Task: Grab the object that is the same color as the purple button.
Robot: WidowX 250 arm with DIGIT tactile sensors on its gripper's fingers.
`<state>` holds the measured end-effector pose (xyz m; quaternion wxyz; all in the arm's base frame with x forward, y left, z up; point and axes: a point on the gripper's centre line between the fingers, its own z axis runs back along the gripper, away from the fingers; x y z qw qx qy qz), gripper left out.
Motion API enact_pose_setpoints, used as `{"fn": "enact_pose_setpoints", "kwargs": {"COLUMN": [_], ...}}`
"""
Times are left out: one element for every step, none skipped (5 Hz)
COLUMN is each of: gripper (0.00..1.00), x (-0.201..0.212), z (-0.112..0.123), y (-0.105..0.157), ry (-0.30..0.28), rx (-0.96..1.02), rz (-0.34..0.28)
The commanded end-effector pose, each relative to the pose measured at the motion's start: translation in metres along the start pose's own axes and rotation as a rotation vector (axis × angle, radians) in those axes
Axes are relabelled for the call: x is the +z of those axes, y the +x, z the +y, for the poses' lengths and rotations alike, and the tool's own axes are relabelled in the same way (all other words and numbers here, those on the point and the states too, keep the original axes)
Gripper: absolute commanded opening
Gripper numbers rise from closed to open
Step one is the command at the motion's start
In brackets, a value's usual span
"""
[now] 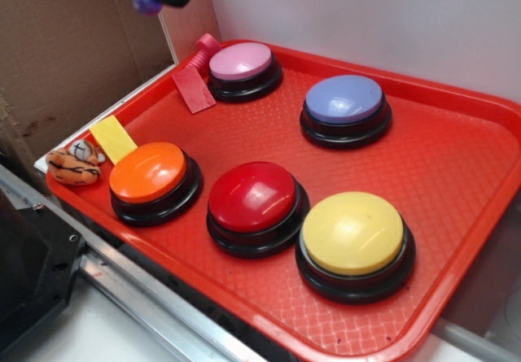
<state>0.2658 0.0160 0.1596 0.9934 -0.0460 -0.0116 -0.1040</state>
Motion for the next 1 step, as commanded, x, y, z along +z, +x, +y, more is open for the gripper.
{"fn": "enact_pose_setpoints", "kwargs": {"gripper": [0.00], "x": [0.0504], "z": [-0.0386], "y": [0.0347], "ry": [0.135], "rx": [0.028], "rz": [-0.152]}}
